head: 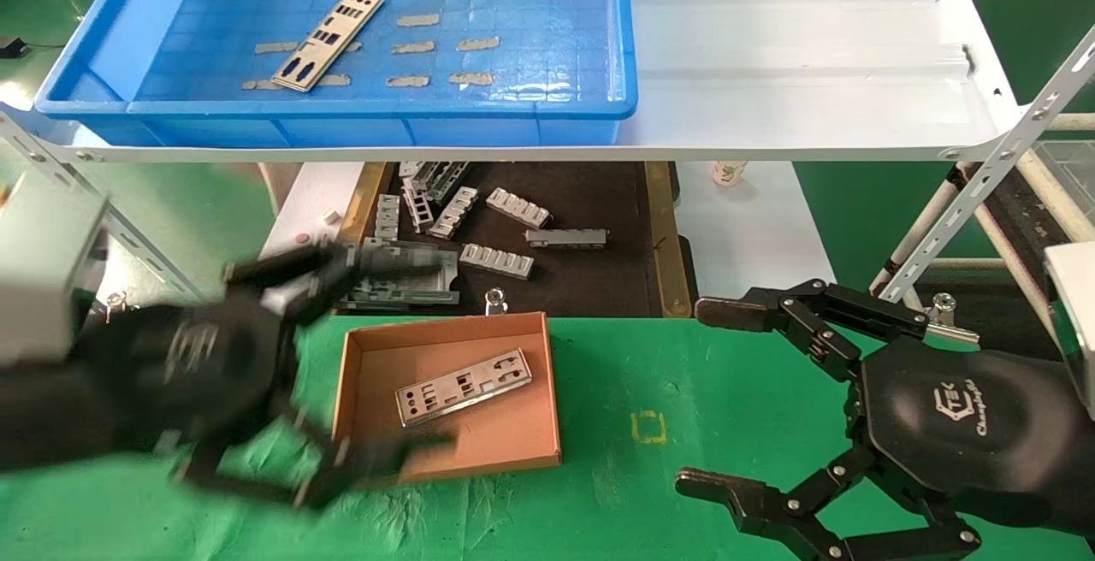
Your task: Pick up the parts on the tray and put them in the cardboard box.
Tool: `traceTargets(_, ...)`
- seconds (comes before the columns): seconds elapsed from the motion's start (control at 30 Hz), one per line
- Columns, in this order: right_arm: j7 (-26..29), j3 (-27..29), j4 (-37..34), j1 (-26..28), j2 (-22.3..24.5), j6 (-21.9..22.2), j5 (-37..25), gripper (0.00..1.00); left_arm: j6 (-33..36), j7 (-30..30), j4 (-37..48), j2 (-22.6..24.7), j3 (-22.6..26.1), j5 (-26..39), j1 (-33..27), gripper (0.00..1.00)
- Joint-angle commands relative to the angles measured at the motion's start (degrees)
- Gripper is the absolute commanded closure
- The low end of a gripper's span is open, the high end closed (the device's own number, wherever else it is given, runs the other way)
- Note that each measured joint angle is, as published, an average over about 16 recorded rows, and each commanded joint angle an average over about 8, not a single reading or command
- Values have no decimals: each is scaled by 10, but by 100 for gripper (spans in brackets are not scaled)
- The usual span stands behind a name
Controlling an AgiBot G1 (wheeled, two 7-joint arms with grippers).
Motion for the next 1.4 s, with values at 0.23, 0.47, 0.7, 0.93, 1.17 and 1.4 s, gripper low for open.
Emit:
traceTargets(0.23,0,0,0,0,0,0,0,100,-85,-4,82,63,19,65,-97,0)
traceTargets(0.47,0,0,0,0,0,0,0,100,-150,16,227,135,53,152,-224,0)
traceTargets(0.7,0,0,0,0,0,0,0,100,-182,31,387,186,87,222,-341,0)
traceTargets(0.93,0,0,0,0,0,0,0,100,-206,32,516,218,123,284,-424,0)
traceTargets(1.17,0,0,0,0,0,0,0,100,-228,44,602,244,149,327,-470,0)
traceTargets(1.4,0,0,0,0,0,0,0,100,-261,55,654,264,161,347,-490,0)
